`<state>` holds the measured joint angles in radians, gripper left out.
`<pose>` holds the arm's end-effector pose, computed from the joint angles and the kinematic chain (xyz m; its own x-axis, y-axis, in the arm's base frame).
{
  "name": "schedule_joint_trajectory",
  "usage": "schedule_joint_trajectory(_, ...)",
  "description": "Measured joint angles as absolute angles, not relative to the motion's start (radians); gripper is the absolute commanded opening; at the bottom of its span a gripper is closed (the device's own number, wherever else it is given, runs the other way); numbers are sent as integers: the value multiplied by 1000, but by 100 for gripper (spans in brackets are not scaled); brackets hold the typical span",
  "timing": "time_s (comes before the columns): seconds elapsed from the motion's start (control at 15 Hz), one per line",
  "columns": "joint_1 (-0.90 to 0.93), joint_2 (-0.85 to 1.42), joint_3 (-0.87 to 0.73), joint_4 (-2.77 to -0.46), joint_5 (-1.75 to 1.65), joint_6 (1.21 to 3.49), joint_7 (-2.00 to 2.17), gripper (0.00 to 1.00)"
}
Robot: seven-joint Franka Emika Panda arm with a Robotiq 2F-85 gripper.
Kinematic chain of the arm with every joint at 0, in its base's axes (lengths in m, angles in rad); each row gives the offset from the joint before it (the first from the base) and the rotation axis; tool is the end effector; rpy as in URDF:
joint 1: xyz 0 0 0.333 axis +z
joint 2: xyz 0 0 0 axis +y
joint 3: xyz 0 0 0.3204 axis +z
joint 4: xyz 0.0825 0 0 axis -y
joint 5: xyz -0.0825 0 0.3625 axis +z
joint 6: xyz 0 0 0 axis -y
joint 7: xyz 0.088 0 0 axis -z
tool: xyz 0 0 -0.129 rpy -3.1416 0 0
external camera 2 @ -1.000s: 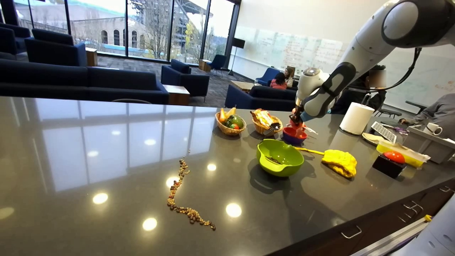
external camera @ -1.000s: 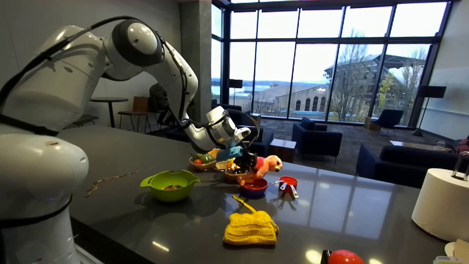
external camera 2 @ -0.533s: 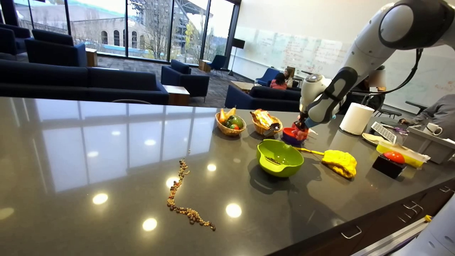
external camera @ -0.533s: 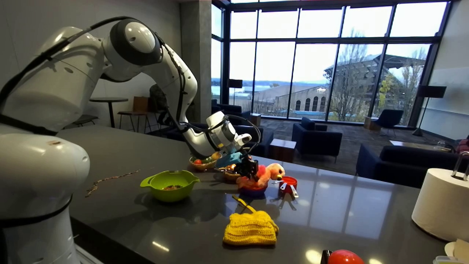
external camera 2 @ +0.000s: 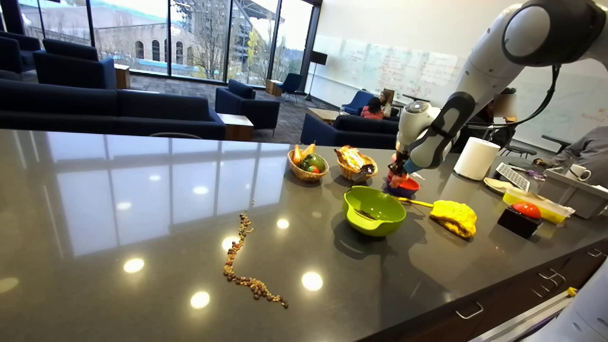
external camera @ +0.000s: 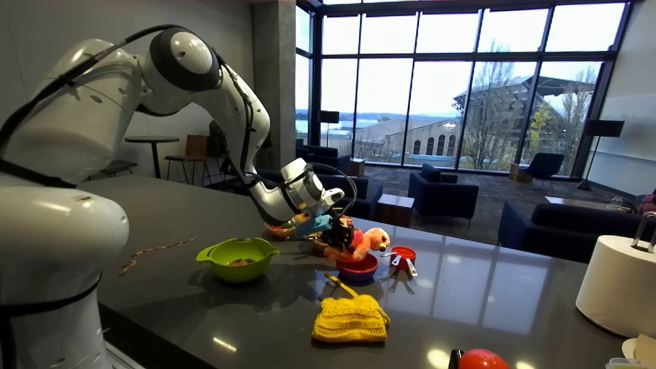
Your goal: Put the flamingo in the orange bowl
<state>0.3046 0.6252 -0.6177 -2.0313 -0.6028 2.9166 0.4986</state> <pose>0.6027 -0.1441 0.2090 0.9485 0.0064 0.3168 -0.1537 -0.8651 0.4775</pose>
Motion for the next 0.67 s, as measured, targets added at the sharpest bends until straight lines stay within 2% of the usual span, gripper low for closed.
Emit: schedule_joint_trajectory(0.67,370,638,-694,-2034,-567,2940,501,6)
